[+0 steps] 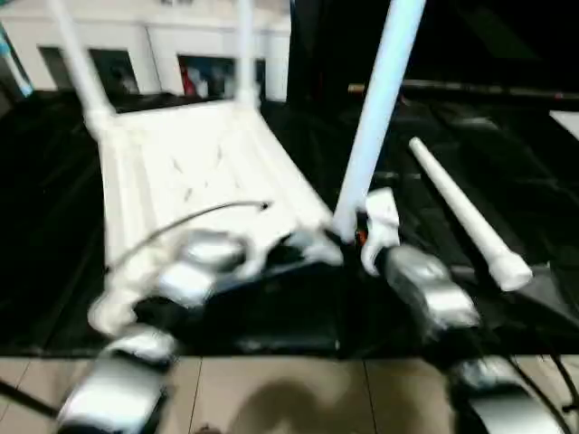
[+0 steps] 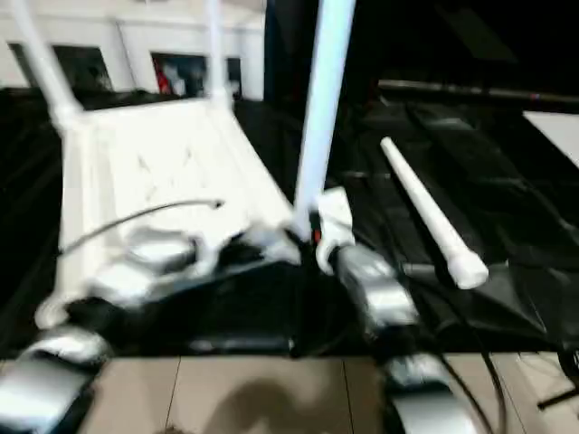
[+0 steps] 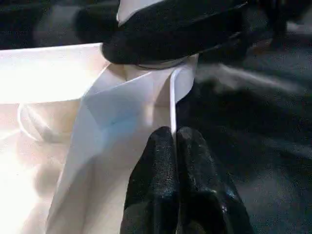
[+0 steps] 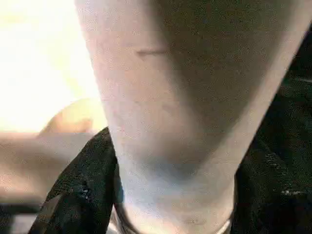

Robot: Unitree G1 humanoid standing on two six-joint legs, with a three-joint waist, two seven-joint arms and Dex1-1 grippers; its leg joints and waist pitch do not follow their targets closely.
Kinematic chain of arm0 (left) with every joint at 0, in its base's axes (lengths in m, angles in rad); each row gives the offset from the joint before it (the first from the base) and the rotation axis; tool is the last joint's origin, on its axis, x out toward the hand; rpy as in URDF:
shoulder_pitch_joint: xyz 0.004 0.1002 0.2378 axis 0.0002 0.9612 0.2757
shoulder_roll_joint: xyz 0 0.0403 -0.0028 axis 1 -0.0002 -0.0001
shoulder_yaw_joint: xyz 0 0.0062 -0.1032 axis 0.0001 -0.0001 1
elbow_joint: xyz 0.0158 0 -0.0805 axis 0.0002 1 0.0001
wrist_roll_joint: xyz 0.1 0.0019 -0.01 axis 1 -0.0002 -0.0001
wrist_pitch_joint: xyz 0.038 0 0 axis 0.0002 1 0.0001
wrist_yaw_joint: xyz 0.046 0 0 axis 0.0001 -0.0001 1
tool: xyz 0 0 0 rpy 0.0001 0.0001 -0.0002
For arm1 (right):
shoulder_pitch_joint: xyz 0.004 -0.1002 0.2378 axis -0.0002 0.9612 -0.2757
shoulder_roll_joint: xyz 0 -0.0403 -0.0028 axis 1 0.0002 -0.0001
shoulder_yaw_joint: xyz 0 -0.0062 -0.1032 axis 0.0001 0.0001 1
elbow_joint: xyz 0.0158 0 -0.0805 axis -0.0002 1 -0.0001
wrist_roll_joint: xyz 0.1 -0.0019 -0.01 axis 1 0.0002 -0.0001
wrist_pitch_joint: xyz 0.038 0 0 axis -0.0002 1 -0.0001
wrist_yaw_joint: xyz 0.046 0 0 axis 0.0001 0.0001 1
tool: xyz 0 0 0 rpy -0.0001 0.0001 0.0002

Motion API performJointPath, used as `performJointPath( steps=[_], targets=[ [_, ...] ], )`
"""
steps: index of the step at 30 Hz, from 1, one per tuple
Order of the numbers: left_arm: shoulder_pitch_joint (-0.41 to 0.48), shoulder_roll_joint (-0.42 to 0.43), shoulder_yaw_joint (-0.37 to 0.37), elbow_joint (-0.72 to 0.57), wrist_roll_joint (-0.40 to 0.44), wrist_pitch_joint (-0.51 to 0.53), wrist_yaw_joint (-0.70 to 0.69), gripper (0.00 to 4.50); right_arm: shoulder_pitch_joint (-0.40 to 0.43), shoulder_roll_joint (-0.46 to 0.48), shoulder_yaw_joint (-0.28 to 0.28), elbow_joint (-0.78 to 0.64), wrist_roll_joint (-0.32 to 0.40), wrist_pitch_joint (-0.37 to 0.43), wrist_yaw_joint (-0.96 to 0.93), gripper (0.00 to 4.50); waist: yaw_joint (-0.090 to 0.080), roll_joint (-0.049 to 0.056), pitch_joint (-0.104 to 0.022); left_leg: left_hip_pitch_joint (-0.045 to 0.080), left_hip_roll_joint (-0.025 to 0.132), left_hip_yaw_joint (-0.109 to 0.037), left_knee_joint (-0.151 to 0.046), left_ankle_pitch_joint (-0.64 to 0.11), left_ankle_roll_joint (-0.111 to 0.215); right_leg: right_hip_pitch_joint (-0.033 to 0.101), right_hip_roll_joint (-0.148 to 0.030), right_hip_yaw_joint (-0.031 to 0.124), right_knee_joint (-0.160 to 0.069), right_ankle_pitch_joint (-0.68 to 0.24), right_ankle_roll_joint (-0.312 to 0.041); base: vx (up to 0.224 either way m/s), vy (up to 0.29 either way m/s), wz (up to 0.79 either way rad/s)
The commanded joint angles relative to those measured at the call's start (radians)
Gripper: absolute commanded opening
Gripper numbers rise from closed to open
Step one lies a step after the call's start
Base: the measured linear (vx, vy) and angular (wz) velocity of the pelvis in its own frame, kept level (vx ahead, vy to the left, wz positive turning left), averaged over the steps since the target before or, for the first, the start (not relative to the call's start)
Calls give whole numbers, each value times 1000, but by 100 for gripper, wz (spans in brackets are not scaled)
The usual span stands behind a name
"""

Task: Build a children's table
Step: Rotate leg to tighten

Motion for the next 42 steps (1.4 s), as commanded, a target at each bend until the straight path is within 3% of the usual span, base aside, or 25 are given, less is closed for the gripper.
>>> performJointPath(
  steps=[1, 5, 6, 9, 11, 13, 14, 16, 23, 31, 35, 42],
  targets=[
    [0, -40, 19, 13, -24, -7, 59, 0, 12, 7, 4, 62, -35, 13, -67, 272, -3, -9, -59, 7, -4, 11, -59, -186, -5, 46, -36, 35, -82, -204, -162, 0, 0, 0],
    [-12, -57, 4, 34, -5, -35, 68, 0, -10, 30, -3, 89, -30, -13, -72, 272, 2, -8, -64, 0, -7, 13, -52, -124, 42, 54, -32, 35, -69, -55, -185, 0, 0, 0],
    [-9, -54, 0, 31, -3, -42, 50, 0, -17, 39, -19, 91, -8, -21, -48, 307, 1, -9, -63, 0, -7, 14, -53, -128, 51, 53, -32, 34, -70, -56, -189, 0, 0, 0],
    [0, -39, -4, 22, -5, -50, 20, 0, -24, 44, -37, 87, 19, -35, -13, 342, 1, -8, -60, 3, -5, 13, -55, -166, 50, 52, -35, 33, -78, -121, -187, 0, 0, 0],
    [16, -15, -9, 4, -15, -65, -27, 0, -26, 28, -26, 73, 29, -40, 47, 344, 1, -8, -59, 2, -2, 12, -58, -188, 49, 52, -36, 33, -80, -156, -180, 0, 0, 0],
    [34, 10, -13, -19, -26, -78, -79, 0, -17, 9, -13, 43, 35, -27, 108, 382, -1, -10, -58, -1, -2, 11, -59, -189, 48, 55, -36, 32, -81, -161, -179, 0, 0, 0],
    [44, 23, -15, -33, -34, -87, -113, 0, -8, -6, -6, 20, 43, -18, 152, 382, -2, -8, -58, 2, -2, 13, -58, -187, 50, 50, -36, 33, -82, -164, -180, 0, 0, 0],
    [58, 43, -16, -49, -49, -108, -164, 0, 8, -30, 7, -17, 55, -9, 227, 382, 2, -9, -60, 0, -1, 13, -56, -168, 58, 54, -36, 35, -77, -128, -188, 0, 0, 0],
    [121, 166, -15, -137, -115, -111, -401, 0, 139, -221, 132, -267, 102, 72, 656, 382, 4, -5, -56, 5, 5, 12, -59, -186, 75, 52, -34, 33, -76, -109, -202, 0, 0, 0],
    [148, 209, -1, -180, -144, -100, -481, 0, 166, -270, 161, -321, 95, 83, 746, 382, 2, -9, -58, 3, 5, 12, -59, -179, 55, 51, -36, 33, -74, -125, -210, 0, 0, 0],
    [152, 219, -1, -180, -141, -103, -482, 0, 170, -274, 182, -325, 84, 89, 765, 347, 3, -11, -60, 3, 4, 14, -56, -147, 68, 52, -35, 32, -68, -74, -222, 0, 0, 0],
    [160, 223, -1, -189, -143, -98, -484, 0, 176, -272, 188, -324, 77, 87, 775, 291, 4, -11, -58, 4, 5, 14, -57, -161, 61, 51, -37, 33, -72, -113, -212, 0, 0, 0]
  ],
)
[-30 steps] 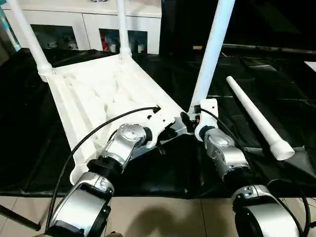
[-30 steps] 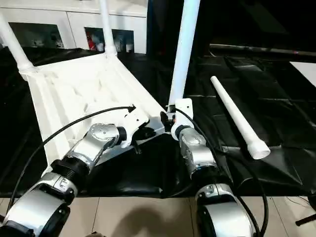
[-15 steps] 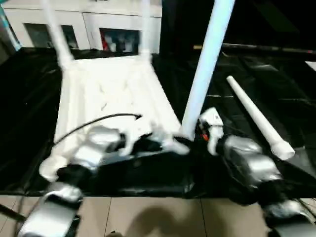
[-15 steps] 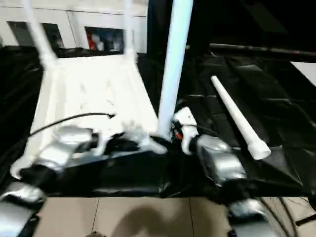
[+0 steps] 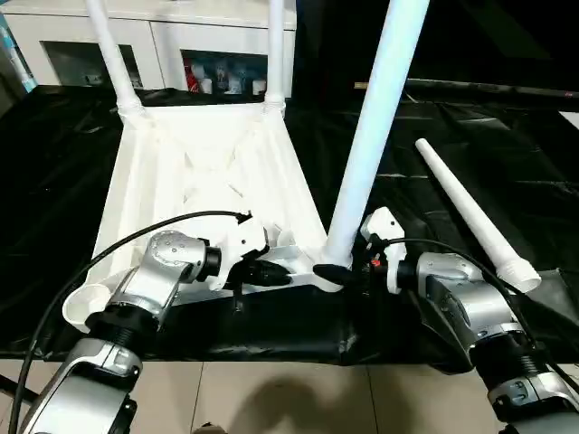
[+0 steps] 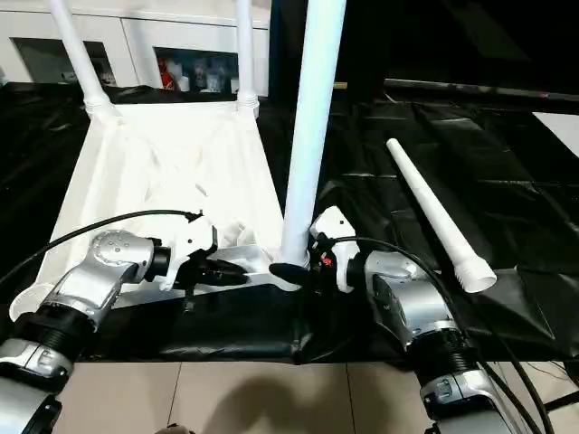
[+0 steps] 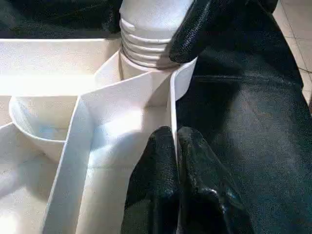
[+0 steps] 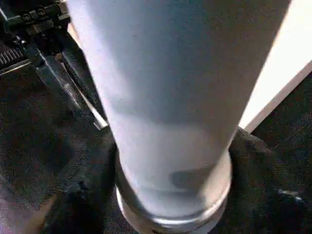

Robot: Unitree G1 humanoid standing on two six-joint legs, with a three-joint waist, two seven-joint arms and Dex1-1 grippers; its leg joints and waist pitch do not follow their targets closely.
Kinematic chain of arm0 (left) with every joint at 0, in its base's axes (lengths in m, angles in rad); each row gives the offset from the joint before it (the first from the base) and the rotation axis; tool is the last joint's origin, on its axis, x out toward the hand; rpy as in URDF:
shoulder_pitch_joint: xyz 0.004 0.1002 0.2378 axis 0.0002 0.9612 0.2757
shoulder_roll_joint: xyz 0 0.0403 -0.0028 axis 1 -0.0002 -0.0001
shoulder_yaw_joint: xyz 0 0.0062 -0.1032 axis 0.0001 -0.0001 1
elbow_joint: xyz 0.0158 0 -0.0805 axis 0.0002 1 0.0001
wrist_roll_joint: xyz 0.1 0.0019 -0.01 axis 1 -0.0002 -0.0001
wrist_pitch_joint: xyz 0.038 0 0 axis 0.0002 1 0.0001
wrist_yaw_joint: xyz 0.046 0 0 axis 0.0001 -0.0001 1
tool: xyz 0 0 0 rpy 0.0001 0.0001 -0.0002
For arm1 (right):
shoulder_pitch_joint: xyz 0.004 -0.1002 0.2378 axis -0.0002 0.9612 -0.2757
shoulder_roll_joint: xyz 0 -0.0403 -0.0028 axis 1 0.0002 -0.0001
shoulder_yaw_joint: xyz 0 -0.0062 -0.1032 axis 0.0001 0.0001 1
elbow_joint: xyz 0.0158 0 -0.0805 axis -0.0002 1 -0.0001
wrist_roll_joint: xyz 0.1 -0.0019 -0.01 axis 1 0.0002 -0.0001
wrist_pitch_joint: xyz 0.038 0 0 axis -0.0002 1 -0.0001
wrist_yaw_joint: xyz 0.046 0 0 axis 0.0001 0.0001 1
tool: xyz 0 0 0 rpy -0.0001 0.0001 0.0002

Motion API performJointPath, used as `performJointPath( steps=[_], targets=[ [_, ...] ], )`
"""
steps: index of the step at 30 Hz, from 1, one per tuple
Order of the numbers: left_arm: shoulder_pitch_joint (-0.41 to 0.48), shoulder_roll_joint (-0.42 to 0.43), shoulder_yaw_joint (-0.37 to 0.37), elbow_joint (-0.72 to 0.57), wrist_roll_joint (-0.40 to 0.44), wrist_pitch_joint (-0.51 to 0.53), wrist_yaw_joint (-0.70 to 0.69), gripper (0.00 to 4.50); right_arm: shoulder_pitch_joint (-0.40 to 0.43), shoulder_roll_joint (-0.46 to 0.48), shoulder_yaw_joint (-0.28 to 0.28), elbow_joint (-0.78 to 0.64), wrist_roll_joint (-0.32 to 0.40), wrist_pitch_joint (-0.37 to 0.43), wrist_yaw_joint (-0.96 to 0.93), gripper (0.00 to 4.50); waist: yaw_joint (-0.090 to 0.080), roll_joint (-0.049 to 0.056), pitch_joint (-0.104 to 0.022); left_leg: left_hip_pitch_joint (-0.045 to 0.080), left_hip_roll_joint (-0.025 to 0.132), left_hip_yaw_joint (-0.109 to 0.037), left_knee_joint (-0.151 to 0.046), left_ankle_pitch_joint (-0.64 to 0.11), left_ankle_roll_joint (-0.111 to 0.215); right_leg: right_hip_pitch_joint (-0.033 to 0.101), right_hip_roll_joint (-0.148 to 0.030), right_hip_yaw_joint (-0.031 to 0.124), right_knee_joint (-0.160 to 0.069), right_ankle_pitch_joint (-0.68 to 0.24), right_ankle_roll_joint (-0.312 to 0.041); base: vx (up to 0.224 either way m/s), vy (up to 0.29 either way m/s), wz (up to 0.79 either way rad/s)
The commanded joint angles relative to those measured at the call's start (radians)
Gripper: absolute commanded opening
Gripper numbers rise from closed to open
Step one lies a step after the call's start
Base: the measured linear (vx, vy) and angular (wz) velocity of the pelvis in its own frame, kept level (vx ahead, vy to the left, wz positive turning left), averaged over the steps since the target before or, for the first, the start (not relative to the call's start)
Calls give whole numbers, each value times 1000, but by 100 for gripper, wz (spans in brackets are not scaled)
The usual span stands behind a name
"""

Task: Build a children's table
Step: Rotate leg to tighten

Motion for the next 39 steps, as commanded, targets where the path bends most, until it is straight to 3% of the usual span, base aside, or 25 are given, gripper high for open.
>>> performJointPath(
  steps=[1, 6, 10, 12, 13, 15, 17, 19, 20, 22, 26, 27, 28, 33, 35, 39],
  targets=[
    [22, -14, 0, -10, -34, -1, -14, 0, 18, -7, 10, -21, -9, 1, 8, 291, -1, -12, -57, 7, 3, 13, -55, -160, 59, 51, -37, 36, -63, -108, -216, 0, 0, 0],
    [24, -15, 1, -15, -34, 3, -15, 0, 26, 0, 5, -24, -5, 11, -3, 275, -1, -12, -58, 7, 3, 13, -54, -151, 61, 52, -37, 36, -62, -92, -217, 0, 0, 0],
    [16, -32, 3, -3, -20, 11, 37, 0, 26, 39, -34, 21, -16, -1, -114, 274, -3, -13, -57, 7, 3, 13, -56, -161, 55, 50, -37, 36, -63, -107, -214, 0, 0, 0],
    [1, -56, 8, 26, 5, 14, 114, 0, 14, 77, -75, 73, -22, -11, -229, 273, -7, -12, -54, 8, 2, 12, -60, -193, 33, 48, -39, 36, -71, -177, -199, 0, 0, 0],
    [-32, -110, 12, 79, 38, 26, 240, 0, -5, 134, -131, 149, -28, -15, -408, 273, -11, -11, -53, 8, 1, 13, -60, -210, 19, 45, -39, 37, -75, -216, -187, 0, 0, 0],
    [-59, -155, 12, 115, 59, 42, 326, 0, -21, 175, -163, 193, -33, -20, -534, 272, -15, -11, -51, 11, -1, 9, -64, -241, -4, 45, -41, 35, -84, -303, -164, 0, 0, 0],
    [-68, -170, 12, 126, 62, 50, 348, 0, -27, 187, -171, 204, -36, -26, -572, 272, -17, -11, -51, 16, -1, 9, -64, -257, -10, 39, -40, 36, -90, -327, -152, 0, 0, 0],
    [-93, -212, 6, 155, 74, 64, 406, 0, -47, 225, -189, 225, -36, -25, -649, 272, -16, -12, -53, 12, -1, 10, -63, -249, -1, 41, -39, 37, -90, -308, -145, 0, 0, 0],
    [-117, -260, 2, 177, 80, 80, 462, 0, -76, 259, -180, 249, -60, -35, -717, 272, -15, -5, -54, 12, -2, 9, -63, -240, 1, 41, -38, 37, -88, -283, -148, 0, 0, 0],
    [-124, -274, 0, 182, 81, 86, 473, 0, -85, 268, -170, 257, -74, -44, -736, 272, -16, -7, -57, 12, -3, 9, -62, -228, -3, 41, -35, 36, -84, -247, -159, 0, 0, 0],
    [-139, -294, -6, 204, 98, 79, 481, 0, -106, 292, -147, 282, -93, -93, -722, 272, -10, -5, -60, 6, -4, 10, -59, -188, 21, 49, -35, 36, -77, -161, -169, 0, 0, 0],
    [-140, -293, -5, 208, 101, 74, 482, 0, -106, 294, -150, 284, -87, -103, -710, 307, -11, -6, -60, 6, -5, 11, -58, -186, 27, 49, -33, 35, -76, -143, -175, 0, 0, 0],
    [-138, -286, -5, 209, 102, 70, 473, 0, -103, 293, -156, 278, -75, -108, -689, 328, -10, -10, -59, 6, -5, 12, -58, -188, 33, 49, -33, 35, -77, -144, -178, 0, 0, 0],
    [-114, -237, -10, 192, 90, 36, 406, 0, -88, 245, -136, 235, -64, -116, -560, 377, -7, -8, -57, 7, -3, 11, -60, -209, 42, 49, -36, 34, -82, -184, -175, 0, 0, 0],
    [-94, -210, -12, 173, 78, 18, 354, 0, -74, 206, -109, 207, -69, -114, -479, 377, -7, -13, -55, 4, -2, 10, -62, -225, 46, 51, -37, 33, -85, -225, -164, 0, 0, 0],
    [-52, -151, -10, 121, 38, -16, 228, 0, -38, 119, -70, 135, -53, -115, -300, 377, -4, -12, -54, 5, 1, 10, -62, -226, 50, 49, -39, 34, -87, -239, -163, 0, 0, 0]
  ],
)
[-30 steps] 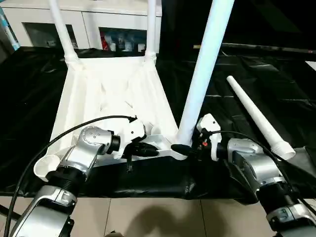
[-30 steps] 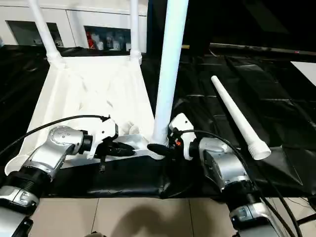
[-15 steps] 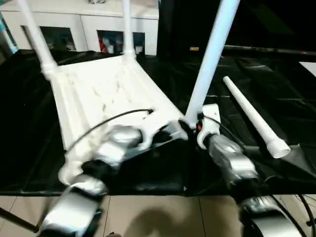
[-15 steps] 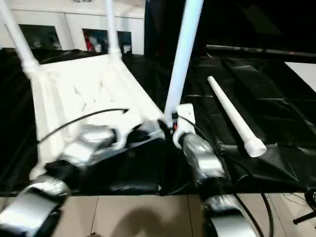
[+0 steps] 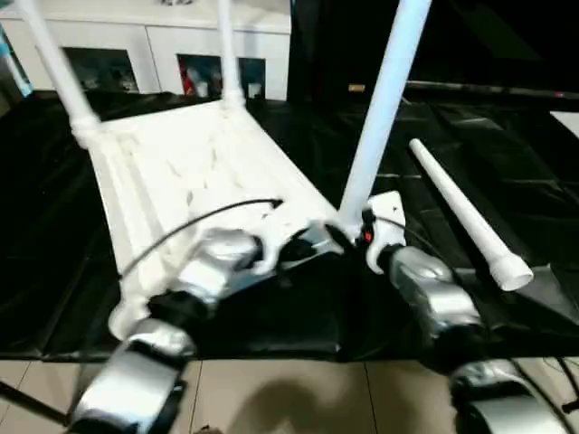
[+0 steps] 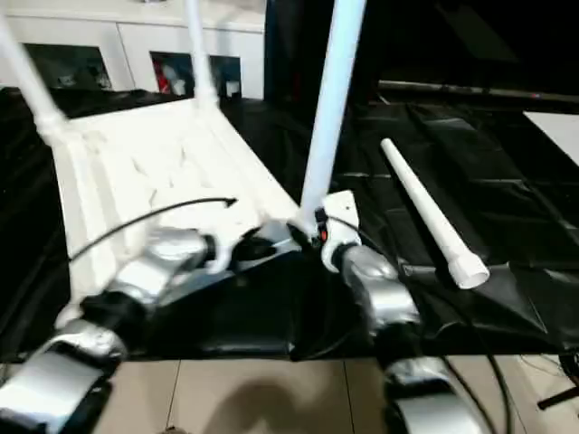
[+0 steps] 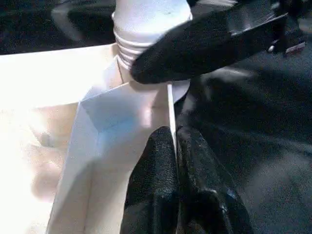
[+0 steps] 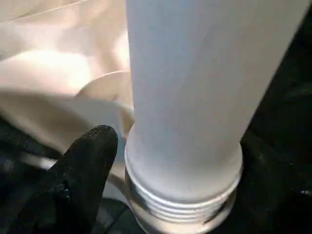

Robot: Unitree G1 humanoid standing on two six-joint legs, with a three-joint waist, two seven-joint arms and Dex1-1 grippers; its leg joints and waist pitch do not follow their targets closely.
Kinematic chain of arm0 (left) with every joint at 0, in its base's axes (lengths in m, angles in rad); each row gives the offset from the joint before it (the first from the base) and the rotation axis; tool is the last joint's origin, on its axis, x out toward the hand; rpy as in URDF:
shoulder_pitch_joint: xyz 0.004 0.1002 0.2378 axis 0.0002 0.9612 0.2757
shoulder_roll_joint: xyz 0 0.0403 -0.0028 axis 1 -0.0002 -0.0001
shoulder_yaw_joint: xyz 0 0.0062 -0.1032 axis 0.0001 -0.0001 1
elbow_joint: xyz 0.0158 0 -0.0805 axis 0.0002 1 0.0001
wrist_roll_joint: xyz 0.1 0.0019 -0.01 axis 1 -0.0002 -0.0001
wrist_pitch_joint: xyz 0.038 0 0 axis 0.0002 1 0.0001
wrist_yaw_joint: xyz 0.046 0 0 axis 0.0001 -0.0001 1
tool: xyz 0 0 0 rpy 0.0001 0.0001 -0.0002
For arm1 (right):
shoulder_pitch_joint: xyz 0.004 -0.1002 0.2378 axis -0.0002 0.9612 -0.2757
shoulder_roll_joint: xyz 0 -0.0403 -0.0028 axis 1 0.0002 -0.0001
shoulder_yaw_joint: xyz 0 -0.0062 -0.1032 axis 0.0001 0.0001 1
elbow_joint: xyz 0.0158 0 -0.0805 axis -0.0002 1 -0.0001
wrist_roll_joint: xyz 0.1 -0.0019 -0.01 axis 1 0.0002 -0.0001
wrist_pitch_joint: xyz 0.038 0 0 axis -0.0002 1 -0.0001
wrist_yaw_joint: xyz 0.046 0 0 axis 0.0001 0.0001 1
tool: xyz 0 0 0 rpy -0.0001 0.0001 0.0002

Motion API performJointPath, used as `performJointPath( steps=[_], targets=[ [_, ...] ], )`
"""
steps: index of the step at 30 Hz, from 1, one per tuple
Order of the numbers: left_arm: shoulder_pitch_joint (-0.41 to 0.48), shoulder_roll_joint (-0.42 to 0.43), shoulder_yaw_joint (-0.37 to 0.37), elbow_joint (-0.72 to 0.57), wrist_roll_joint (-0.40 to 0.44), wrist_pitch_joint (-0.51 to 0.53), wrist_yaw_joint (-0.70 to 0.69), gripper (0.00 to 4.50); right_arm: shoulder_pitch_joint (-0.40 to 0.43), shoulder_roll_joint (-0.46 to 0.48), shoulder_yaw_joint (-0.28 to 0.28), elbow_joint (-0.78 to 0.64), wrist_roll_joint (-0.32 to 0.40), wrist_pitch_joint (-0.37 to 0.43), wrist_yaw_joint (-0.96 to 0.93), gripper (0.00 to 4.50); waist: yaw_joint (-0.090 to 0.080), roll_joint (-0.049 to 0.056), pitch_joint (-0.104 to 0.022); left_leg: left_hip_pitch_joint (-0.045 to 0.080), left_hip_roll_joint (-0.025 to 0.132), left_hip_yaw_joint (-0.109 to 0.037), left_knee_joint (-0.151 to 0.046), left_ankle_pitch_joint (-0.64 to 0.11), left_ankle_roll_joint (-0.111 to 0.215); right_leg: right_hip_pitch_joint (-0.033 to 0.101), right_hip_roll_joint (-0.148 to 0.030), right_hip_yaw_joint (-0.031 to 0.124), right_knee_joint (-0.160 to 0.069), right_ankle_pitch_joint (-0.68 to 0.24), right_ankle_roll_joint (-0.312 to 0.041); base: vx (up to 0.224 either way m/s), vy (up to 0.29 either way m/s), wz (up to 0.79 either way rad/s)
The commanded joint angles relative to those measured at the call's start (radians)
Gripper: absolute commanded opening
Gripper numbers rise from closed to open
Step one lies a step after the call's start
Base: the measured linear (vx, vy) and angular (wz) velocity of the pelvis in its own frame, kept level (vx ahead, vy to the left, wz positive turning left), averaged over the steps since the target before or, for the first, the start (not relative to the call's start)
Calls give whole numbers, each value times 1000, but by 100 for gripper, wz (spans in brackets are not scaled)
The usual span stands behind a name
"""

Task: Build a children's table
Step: Rotate leg to tighten

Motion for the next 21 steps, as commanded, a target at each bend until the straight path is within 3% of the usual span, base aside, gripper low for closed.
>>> performJointPath(
  steps=[1, 6, 11, 12, 21],
  targets=[
    [45, 16, -9, -24, -59, -33, -108, 0, 14, -36, 33, -59, 22, 9, 122, 377, 0, -12, -51, 3, 2, 11, -58, -225, 52, 47, -39, 34, -83, -245, -164, 0, 0, 0],
    [79, 98, 1, -77, -105, -32, -255, 0, 40, -110, 56, -121, 42, 36, 277, 377, -1, -11, -51, 5, 5, 12, -59, -219, 59, 44, -37, 34, -76, -200, -193, 0, 0, 0],
    [86, 110, 12, -85, -113, -32, -271, 0, 43, -121, 62, -128, 46, 38, 310, 377, -3, -10, -52, 6, 5, 12, -59, -215, 48, 43, -37, 35, -73, -189, -201, 0, 0, 0],
    [87, 115, 14, -85, -113, -33, -275, 0, 44, -124, 68, -128, 43, 39, 322, 351, -3, -15, -52, 5, 5, 13, -58, -212, 49, 45, -36, 35, -73, -188, -200, 0, 0, 0],
    [96, 132, 22, -93, -125, -28, -291, 0, 53, -120, 77, -138, 48, 54, 351, 282, -1, -14, -51, 7, 5, 13, -58, -210, 48, 43, -38, 35, -74, -212, -192, 0, 0, 0]
  ],
)
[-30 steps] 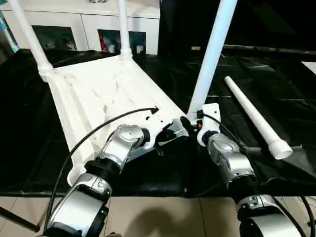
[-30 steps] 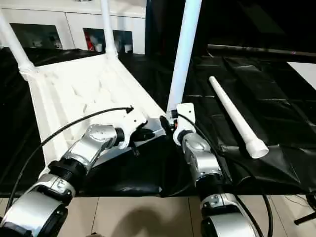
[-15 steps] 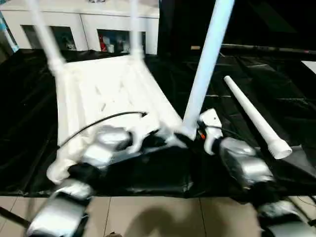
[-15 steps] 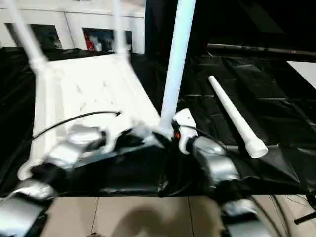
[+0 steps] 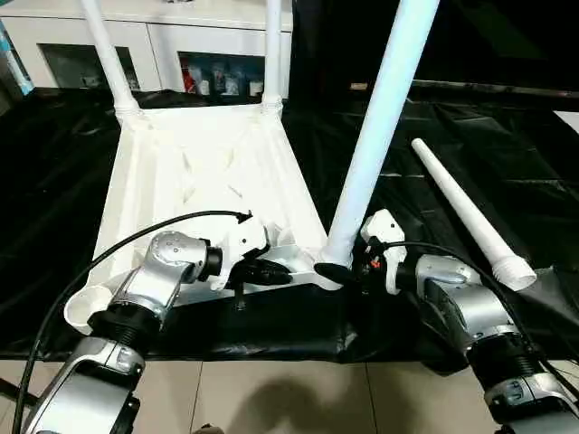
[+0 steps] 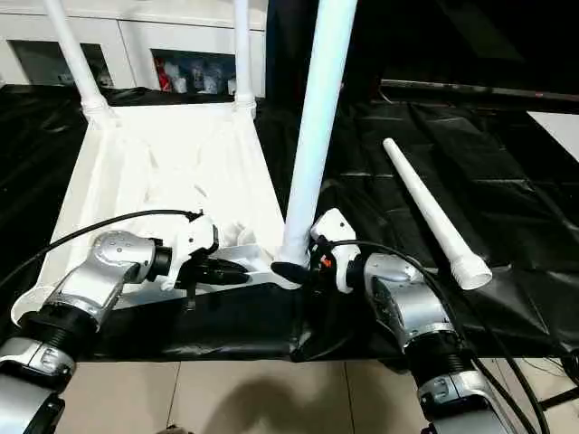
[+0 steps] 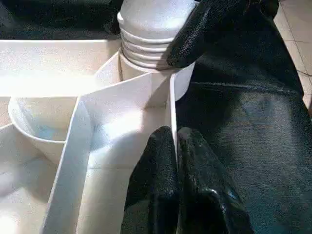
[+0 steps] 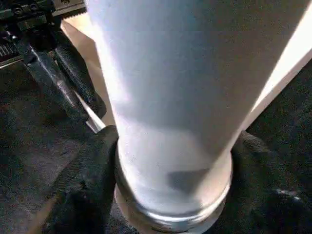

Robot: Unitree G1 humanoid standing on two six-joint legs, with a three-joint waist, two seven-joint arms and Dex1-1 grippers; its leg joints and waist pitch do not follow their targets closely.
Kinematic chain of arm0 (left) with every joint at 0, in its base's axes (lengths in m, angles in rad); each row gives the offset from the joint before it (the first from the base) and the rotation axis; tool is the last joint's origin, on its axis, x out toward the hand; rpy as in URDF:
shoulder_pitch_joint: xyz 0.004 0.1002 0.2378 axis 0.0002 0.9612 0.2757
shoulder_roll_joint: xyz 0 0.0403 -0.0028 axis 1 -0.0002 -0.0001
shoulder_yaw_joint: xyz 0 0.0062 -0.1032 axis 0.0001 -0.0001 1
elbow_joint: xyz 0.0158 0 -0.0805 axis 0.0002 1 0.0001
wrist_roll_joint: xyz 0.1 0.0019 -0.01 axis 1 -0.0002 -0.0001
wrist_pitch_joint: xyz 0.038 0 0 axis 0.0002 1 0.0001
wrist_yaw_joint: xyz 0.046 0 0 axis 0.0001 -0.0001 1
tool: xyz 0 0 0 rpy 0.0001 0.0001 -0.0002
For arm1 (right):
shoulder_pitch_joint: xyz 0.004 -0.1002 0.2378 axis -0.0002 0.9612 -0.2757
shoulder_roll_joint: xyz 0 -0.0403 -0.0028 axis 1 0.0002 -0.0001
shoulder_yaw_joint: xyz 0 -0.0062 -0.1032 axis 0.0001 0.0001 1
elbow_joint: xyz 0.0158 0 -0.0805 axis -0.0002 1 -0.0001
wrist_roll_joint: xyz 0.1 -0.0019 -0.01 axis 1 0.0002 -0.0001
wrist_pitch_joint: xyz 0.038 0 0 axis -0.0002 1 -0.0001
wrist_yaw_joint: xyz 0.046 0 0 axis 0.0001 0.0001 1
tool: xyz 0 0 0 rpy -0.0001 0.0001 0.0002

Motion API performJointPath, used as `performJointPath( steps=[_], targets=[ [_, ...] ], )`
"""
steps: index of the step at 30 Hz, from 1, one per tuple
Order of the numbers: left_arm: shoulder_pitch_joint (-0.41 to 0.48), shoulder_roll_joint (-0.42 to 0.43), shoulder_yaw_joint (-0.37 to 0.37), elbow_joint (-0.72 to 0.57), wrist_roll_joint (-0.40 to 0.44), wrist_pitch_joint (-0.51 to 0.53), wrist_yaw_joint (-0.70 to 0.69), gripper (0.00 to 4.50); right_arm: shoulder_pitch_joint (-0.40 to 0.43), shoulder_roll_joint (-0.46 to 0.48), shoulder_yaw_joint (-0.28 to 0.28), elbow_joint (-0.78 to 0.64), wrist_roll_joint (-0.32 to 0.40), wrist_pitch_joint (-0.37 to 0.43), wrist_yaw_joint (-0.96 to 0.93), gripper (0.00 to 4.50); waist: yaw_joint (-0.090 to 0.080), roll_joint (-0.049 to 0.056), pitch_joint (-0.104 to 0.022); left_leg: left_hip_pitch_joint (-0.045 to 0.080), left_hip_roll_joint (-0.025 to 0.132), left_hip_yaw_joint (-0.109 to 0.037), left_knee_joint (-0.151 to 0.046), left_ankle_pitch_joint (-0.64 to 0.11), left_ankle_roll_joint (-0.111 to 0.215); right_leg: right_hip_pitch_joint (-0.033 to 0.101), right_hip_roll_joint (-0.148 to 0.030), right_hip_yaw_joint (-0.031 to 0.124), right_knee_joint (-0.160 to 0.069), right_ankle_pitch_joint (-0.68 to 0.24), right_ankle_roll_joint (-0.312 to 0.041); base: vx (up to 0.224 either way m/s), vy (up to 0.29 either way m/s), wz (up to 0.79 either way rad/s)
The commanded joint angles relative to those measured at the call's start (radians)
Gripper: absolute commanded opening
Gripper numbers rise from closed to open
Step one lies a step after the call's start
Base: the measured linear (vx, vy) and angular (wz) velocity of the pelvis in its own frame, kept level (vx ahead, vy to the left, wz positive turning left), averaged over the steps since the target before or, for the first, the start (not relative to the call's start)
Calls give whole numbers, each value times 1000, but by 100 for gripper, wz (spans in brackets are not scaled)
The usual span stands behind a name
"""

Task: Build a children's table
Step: Rotate leg to tighten

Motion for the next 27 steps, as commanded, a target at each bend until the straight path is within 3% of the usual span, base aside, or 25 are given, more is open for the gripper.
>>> performJointPath(
  steps=[1, 4, 8, 13, 14, 16, 17, 19, 20, 24, 27],
  targets=[
    [23, -11, 13, 2, -43, -6, -17, 0, 13, -3, -8, -16, 8, 10, -6, 278, -2, -13, -52, 7, 4, 12, -60, -211, 46, 45, -38, 35, -73, -213, -191, 0, 0, 0],
    [21, -21, 13, 2, -39, -4, 0, 0, 14, 20, -36, -5, 26, 22, -46, 274, -3, -13, -53, 5, 3, 12, -59, -200, 44, 46, -38, 35, -72, -200, -190, 0, 0, 0],
    [-8, -63, 15, 55, 15, -6, 148, 0, 2, 73, -82, 58, 0, 16, -213, 273, -9, -13, -51, 6, 2, 12, -61, -220, 28, 43, -38, 35, -78, -247, -177, 0, 0, 0],
    [-72, -166, 10, 130, 73, 60, 376, 0, -12, 197, -163, 125, -14, 35, -540, 272, -13, -13, -51, 9, 1, 10, -64, -229, 3, 40, -39, 36, -82, -296, -155, 0, 0, 0],
    [-103, -218, 7, 166, 90, 89, 470, 0, -18, 240, -180, 144, -29, 24, -656, 272, -12, -11, -51, 14, 0, 11, -63, -231, -2, 35, -37, 37, -86, -293, -152, 0, 0, 0],
    [-114, -245, 5, 177, 92, 96, 498, 0, -24, 259, -181, 156, -36, 15, -692, 272, -10, -12, -53, 13, 0, 11, -62, -226, -1, 37, -38, 36, -85, -282, -153, 0, 0, 0],
    [-123, -273, 1, 185, 95, 103, 525, 0, -32, 276, -171, 168, -56, -3, -730, 272, -6, -6, -54, 12, 0, 10, -63, -216, -1, 39, -37, 36, -82, -258, -154, 0, 0, 0],
    [-129, -304, -4, 190, 99, 103, 543, 0, -46, 292, -150, 188, -91, -24, -775, 272, -3, -12, -56, 9, -3, 12, -59, -191, 12, 42, -35, 38, -77, -191, -159, 0, 0, 0],
    [-130, -320, -6, 194, 101, 101, 546, 0, -56, 300, -137, 202, -112, -39, -798, 272, -3, -5, -58, 7, -4, 11, -58, -174, 17, 45, -33, 38, -72, -155, -165, 0, 0, 0],
    [-132, -324, -6, 199, 109, 95, 551, 0, -61, 308, -142, 209, -108, -51, -788, 272, -2, -8, -57, 6, -6, 13, -57, -177, 35, 48, -32, 38, -73, -135, -168, 0, 0, 0],
    [-128, -301, -3, 195, 103, 78, 506, 0, -60, 301, -166, 189, -64, -61, -707, 342, -1, -11, -55, 6, -5, 12, -60, -209, 41, 48, -35, 37, -80, -194, -157, 0, 0, 0]
  ],
)
